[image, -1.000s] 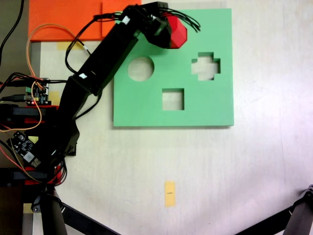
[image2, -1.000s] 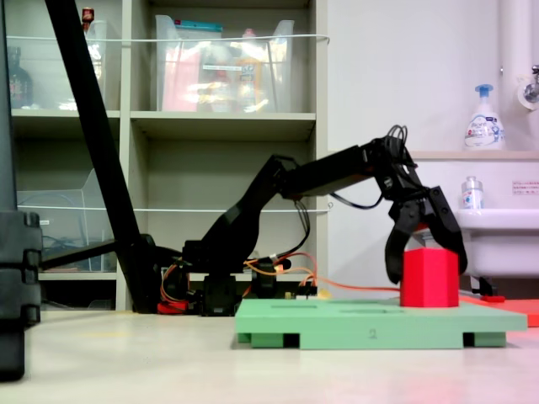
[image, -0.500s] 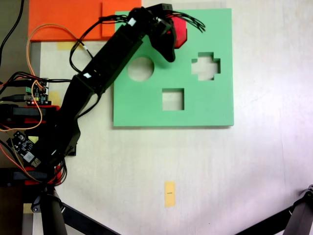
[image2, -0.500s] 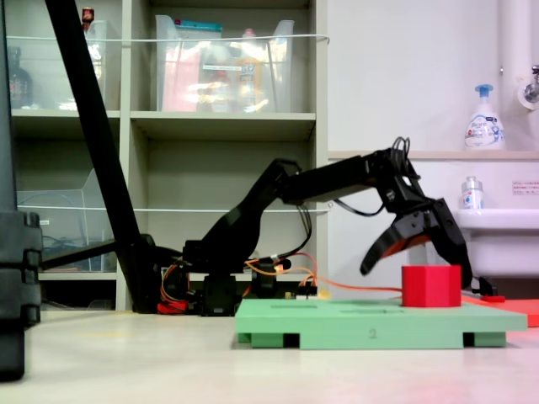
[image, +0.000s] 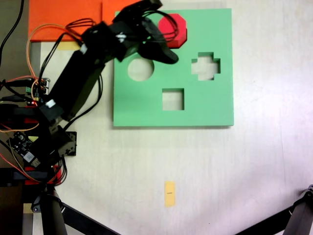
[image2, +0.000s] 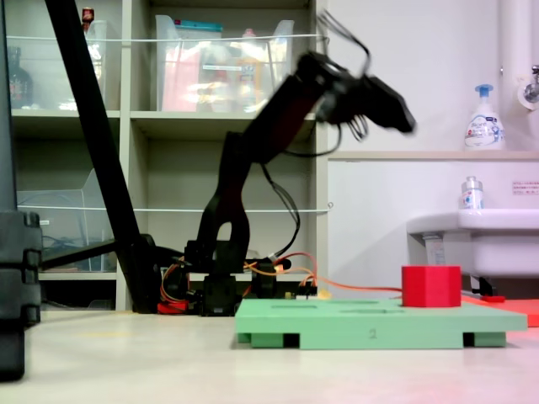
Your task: Put the octagonal pillar block into the corresponding hole
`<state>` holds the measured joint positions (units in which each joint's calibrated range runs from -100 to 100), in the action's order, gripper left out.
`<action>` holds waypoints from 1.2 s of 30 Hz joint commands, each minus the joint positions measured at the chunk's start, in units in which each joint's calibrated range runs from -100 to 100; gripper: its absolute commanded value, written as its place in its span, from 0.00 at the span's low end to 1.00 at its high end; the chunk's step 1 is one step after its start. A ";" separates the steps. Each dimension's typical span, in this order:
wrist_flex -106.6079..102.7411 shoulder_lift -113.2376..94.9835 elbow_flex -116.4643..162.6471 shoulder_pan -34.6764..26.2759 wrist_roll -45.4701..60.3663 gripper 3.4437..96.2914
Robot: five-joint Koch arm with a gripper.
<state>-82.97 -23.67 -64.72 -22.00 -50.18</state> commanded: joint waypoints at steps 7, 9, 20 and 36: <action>12.34 -27.03 -3.27 18.80 30.62 0.50; 10.99 -25.22 -1.48 21.00 31.89 0.50; 79.64 -70.47 110.59 26.37 40.63 0.49; 82.92 -76.33 164.72 21.49 44.49 0.47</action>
<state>7.00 -99.45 99.12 -0.37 -5.98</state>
